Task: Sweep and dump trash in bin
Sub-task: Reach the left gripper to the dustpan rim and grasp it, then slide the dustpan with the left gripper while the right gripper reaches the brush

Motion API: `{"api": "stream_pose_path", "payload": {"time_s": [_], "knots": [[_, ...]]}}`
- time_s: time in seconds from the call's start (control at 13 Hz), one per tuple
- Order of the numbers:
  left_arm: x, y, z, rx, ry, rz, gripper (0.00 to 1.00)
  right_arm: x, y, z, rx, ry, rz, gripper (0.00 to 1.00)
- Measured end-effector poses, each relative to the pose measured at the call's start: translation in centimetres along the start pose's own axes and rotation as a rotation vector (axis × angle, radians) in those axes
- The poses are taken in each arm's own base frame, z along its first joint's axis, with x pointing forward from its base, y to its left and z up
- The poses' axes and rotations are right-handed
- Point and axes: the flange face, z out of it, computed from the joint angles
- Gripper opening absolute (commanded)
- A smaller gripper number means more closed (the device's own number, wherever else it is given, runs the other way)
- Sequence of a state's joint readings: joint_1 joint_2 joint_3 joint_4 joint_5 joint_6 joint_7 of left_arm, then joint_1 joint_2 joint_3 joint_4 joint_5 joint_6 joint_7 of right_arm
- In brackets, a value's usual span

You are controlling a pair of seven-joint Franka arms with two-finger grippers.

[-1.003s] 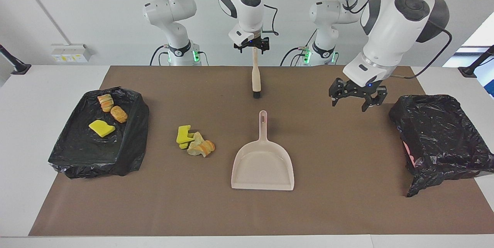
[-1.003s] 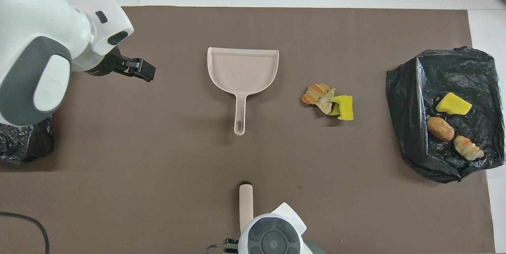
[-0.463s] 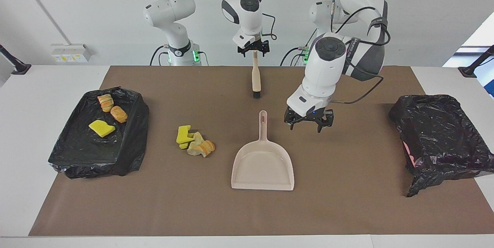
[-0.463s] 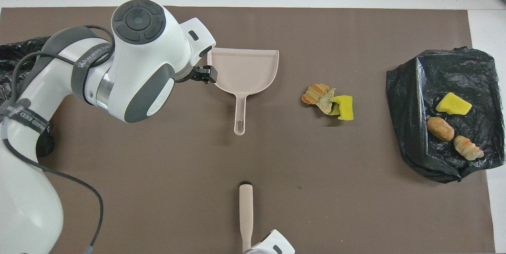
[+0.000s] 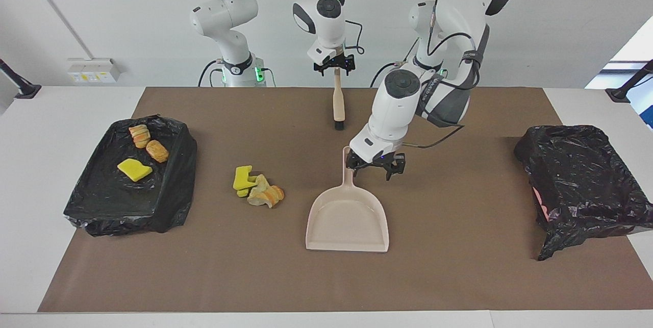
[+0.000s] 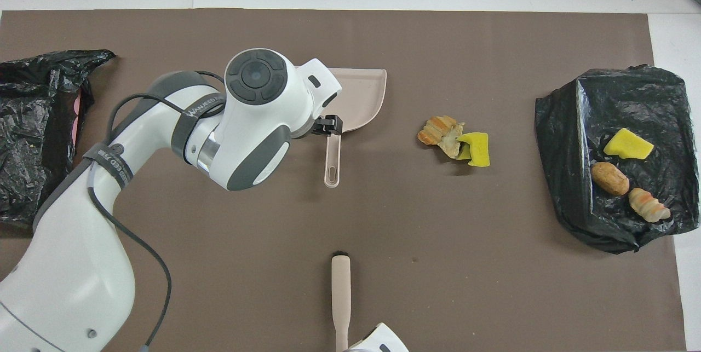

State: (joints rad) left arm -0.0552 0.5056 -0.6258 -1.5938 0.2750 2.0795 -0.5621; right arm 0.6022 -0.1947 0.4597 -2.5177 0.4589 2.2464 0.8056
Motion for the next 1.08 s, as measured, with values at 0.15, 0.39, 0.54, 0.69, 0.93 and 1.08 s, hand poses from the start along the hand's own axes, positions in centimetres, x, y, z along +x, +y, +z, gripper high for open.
{"api": "stream_pose_path", "payload": {"time_s": [0.15, 0.39, 0.54, 0.69, 0.93, 1.08], "knots": [[-1.8, 2.3, 2.2, -0.003, -0.005, 0.006, 1.0, -0.4, -0.2, 0.4, -0.004, -0.005, -0.008, 0.6], [-3.1, 4.1, 4.4, -0.01, -0.003, -0.005, 0.92, -0.6, -0.2, 0.9, -0.004, -0.007, -0.011, 0.36], [-2.8, 3.8, 4.4, -0.009, 0.0, -0.01, 0.72, -0.8, -0.4, 1.3, -0.003, -0.006, -0.019, 0.0], [-2.6, 3.3, 4.3, 0.0, 0.01, -0.009, 0.46, -1.0, -0.6, 1.5, -0.005, -0.007, -0.024, 0.0], [-2.2, 2.9, 4.1, 0.03, 0.038, 0.014, 0.1, -1.0, -0.7, 1.4, -0.002, -0.007, -0.025, 0.0], [-2.2, 3.0, 4.1, 0.035, 0.042, 0.022, 0.0, -0.8, -0.9, 0.9, -0.001, -0.014, -0.023, 0.0]]}}
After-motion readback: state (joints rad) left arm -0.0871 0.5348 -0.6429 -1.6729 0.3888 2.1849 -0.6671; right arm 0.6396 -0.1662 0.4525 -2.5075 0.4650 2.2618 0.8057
